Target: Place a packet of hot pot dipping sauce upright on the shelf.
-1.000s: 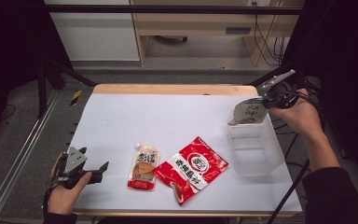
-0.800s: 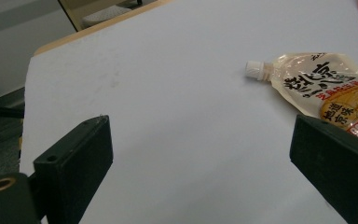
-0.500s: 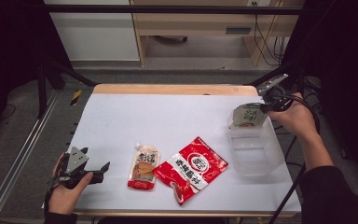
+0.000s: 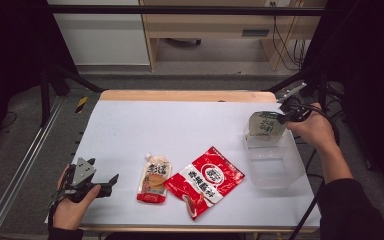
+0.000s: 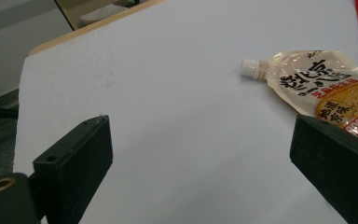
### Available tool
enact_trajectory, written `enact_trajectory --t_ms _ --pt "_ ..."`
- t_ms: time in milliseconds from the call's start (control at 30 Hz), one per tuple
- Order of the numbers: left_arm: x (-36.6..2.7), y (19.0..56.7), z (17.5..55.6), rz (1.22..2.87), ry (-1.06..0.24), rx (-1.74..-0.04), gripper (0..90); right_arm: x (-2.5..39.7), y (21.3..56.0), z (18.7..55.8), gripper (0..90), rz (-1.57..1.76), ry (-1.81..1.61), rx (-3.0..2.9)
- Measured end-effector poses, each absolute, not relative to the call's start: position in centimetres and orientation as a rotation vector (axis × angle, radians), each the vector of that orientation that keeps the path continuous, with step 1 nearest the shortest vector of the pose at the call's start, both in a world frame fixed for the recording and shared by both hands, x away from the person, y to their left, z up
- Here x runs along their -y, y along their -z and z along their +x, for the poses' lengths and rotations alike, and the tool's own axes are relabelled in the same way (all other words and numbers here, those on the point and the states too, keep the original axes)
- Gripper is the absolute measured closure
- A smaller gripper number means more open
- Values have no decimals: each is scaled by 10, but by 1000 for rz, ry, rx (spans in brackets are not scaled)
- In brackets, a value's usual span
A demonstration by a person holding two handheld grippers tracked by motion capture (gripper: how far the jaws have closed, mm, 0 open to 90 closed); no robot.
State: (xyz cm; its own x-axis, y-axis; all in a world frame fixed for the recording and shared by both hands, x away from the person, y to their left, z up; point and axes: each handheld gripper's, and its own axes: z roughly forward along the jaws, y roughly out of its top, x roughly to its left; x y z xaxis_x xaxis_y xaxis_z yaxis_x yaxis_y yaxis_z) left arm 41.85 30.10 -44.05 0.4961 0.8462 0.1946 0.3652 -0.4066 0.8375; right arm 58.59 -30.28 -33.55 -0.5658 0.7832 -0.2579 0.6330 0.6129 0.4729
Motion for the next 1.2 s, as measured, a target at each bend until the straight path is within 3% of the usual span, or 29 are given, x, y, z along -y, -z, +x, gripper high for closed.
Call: enact_trajectory --t_ms 767,900,933,967,1100,1200 --pt "-300 441 418 1989 -807 -993 56 307 340 586 814 1139 -529 -2348" --pt "-301 441 418 1990 -804 -994 56 307 339 585 700 1138 -562 -2329" --pt "-301 441 419 1990 -804 -994 56 306 338 583 579 1130 -615 -2319" --pt "-301 441 419 1991 -804 -994 56 306 338 583 579 1130 -615 -2319" --pt "-300 441 419 1995 -802 -994 56 301 330 573 325 1060 -653 -2240" --pt "-300 441 419 2000 -801 -991 56 301 325 568 266 1043 -677 -2216"
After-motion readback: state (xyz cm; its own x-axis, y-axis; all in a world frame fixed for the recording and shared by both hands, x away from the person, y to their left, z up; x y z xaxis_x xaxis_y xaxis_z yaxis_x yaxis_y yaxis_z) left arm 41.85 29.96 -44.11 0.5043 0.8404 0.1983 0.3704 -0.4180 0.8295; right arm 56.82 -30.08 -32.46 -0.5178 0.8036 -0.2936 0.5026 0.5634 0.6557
